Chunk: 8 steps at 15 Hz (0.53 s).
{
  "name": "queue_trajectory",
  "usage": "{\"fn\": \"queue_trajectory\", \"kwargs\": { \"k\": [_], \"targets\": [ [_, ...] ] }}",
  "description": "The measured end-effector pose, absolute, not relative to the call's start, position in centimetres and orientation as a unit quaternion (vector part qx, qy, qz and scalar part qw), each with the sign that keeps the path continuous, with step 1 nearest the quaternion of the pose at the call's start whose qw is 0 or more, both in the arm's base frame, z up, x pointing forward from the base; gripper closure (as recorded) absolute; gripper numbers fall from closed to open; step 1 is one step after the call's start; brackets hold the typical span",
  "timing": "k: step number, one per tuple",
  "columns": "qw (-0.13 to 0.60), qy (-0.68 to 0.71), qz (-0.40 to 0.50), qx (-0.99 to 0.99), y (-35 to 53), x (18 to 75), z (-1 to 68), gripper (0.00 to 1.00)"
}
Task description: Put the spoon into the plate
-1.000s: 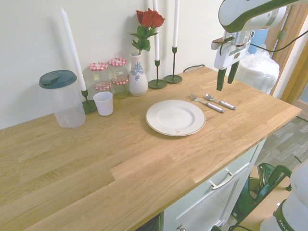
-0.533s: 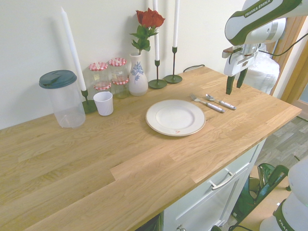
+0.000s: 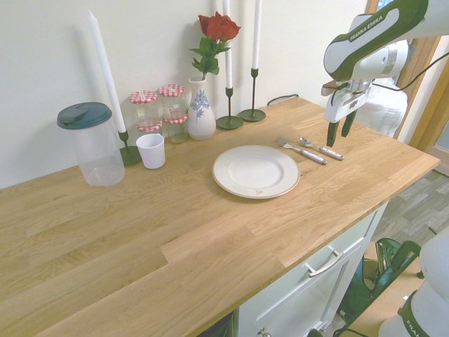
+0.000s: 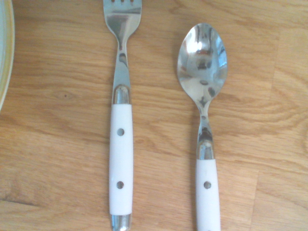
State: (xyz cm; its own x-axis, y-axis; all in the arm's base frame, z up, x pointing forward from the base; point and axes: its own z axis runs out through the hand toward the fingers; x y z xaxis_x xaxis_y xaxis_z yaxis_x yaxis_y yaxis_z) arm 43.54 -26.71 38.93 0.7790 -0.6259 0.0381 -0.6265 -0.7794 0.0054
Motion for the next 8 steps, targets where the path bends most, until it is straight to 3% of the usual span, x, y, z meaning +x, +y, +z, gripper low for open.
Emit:
{"fn": "queue_trajectory", "kwargs": {
  "k": [8],
  "targets": [
    [-0.001,-0.334,0.021,0.942,-26.7,43.0,36.1,0.0]
  ]
}}
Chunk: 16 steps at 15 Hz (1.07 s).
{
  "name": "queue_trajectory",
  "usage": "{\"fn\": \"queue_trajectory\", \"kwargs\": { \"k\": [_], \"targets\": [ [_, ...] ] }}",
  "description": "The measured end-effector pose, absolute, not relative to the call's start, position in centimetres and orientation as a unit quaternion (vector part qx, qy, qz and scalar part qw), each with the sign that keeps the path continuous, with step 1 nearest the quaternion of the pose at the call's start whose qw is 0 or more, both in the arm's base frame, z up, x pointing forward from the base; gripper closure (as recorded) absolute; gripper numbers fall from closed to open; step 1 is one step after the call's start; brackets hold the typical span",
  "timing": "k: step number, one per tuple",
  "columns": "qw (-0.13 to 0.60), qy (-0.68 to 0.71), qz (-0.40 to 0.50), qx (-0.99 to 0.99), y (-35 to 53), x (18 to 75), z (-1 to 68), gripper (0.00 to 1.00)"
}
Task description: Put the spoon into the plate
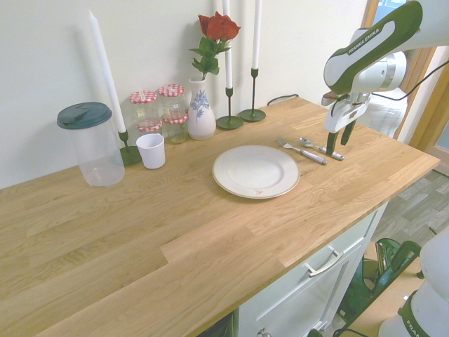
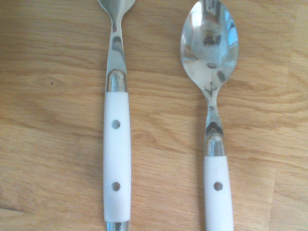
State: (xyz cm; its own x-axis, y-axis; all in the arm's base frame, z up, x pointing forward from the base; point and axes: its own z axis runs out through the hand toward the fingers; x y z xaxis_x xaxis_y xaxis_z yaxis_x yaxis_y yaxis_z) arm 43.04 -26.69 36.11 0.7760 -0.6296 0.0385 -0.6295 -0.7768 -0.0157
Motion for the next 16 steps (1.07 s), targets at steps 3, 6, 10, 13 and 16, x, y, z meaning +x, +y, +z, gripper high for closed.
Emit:
{"fn": "queue_trajectory", "kwargs": {
  "k": [3,6,10,13,16],
  "targets": [
    [0.002,0.333,-0.023,-0.943,-26.8,43.4,35.3,0.0],
    [-0.002,0.332,-0.024,-0.943,-26.9,43.9,34.5,1.0],
    [-0.005,0.332,-0.027,-0.943,-27.1,44.6,34.6,1.0],
    [-0.007,0.333,-0.027,-0.942,-27.3,44.9,34.2,1.0],
    [-0.009,0.334,-0.03,-0.942,-27.6,45.3,34.4,1.0]
  ]
}}
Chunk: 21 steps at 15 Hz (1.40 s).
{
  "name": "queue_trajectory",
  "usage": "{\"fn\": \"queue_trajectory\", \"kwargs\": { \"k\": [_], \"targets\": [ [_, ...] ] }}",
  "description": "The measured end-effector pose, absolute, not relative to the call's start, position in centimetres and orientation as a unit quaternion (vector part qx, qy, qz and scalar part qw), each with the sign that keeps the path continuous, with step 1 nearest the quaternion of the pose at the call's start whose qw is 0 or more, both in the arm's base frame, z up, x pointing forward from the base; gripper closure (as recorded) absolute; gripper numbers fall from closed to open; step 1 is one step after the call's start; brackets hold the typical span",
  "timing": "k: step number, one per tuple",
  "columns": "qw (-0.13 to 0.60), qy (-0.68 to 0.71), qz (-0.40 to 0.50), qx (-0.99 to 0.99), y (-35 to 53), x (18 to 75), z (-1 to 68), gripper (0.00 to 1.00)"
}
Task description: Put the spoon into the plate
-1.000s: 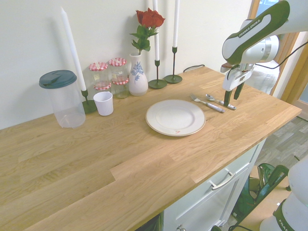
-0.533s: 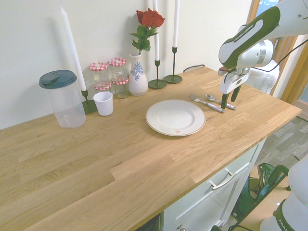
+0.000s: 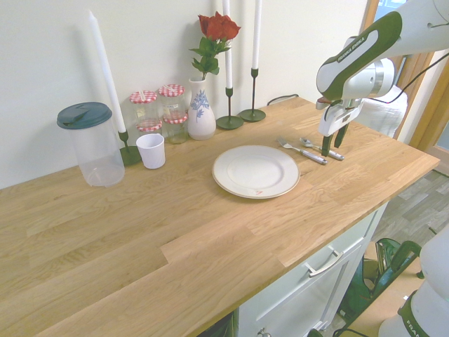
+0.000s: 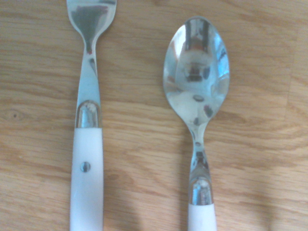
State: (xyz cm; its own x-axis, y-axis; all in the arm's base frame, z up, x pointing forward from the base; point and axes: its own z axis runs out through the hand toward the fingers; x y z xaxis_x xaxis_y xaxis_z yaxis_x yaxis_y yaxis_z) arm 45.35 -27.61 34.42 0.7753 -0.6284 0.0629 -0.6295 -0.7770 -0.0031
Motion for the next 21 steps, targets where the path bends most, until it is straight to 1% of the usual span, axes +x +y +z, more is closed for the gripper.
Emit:
{"fn": "queue_trajectory", "kwargs": {
  "k": [18,21],
  "targets": [
    [0.012,-0.336,0.026,0.941,-28.2,46.5,33.6,1.0],
    [0.0,-0.342,0.034,0.939,-28.0,47.4,35.2,1.0]
  ]
}}
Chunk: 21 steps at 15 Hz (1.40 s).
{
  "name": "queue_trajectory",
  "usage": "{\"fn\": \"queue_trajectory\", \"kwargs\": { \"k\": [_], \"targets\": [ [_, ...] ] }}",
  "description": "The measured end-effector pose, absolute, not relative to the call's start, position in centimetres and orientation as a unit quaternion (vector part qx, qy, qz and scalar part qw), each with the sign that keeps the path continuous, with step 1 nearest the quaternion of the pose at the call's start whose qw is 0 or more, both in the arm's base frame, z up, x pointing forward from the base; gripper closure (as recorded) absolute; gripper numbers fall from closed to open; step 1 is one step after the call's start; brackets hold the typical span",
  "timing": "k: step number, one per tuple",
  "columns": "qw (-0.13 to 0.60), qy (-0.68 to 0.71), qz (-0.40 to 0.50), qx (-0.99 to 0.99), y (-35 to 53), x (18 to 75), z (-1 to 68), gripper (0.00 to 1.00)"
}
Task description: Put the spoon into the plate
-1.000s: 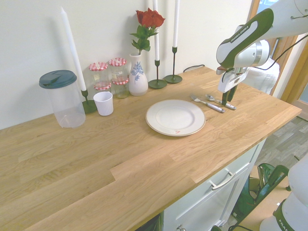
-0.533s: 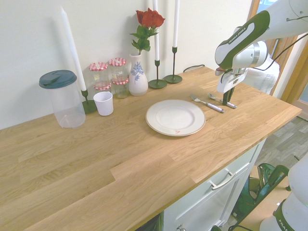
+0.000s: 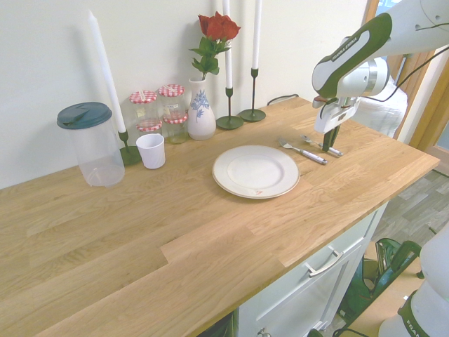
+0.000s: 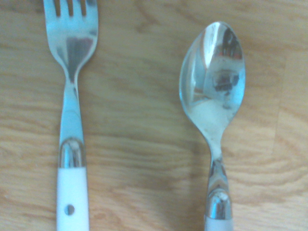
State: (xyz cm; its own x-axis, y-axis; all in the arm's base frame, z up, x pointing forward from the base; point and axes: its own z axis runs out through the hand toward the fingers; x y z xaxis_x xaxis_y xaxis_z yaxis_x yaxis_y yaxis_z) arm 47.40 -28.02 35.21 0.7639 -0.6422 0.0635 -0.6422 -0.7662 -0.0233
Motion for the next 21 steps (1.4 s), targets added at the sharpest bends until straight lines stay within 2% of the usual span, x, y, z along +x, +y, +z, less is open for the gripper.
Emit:
{"fn": "queue_trajectory", "kwargs": {
  "k": [5,10,15,21],
  "targets": [
    [0.014,0.354,-0.066,-0.933,-25.1,48.2,43.5,1.0],
    [0.011,0.395,-0.06,-0.916,-12.6,47.7,47.1,1.0],
    [0.01,0.396,-0.067,-0.916,-2.5,47.0,46.3,1.0],
    [0.01,0.383,-0.063,-0.922,1.4,47.1,42.6,1.0]
  ]
}}
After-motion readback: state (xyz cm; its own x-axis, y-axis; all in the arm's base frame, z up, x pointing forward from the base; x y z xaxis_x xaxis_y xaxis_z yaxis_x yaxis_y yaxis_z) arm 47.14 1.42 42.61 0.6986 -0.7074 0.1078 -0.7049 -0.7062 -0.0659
